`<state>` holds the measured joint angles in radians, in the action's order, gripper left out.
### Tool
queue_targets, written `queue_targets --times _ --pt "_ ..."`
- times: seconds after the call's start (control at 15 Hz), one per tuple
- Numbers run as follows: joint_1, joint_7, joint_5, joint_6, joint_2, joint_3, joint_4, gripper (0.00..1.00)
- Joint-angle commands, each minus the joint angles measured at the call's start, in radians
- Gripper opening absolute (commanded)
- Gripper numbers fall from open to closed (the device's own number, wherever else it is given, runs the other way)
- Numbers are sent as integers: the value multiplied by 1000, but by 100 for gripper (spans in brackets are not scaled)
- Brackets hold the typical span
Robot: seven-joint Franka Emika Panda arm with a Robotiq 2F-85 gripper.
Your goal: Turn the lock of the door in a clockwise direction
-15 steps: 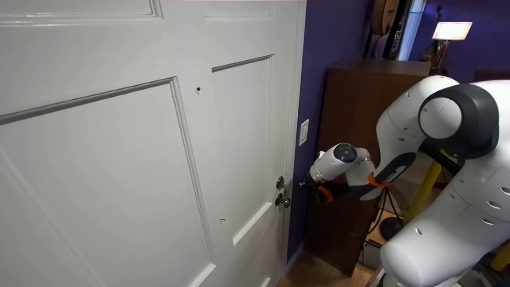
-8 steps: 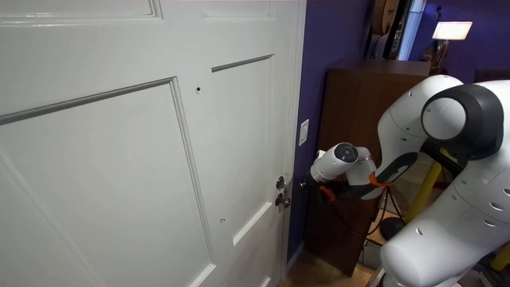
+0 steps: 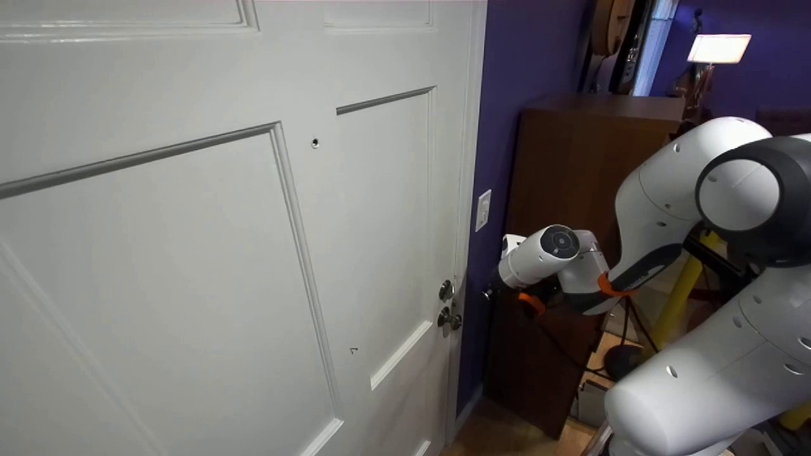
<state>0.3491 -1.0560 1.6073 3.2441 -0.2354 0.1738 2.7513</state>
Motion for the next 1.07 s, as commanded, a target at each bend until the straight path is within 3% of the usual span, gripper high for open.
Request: queue_targets --times 0.0,0.67,0.73,1.0 --pt "23 11 80 9 -43 1 -2 100" --pt "88 41 115 47 -112 -20 -2 100" --pt "61 43 104 22 -81 -5 -10 100" --pt "66 43 104 28 -88 -7 -10 100"
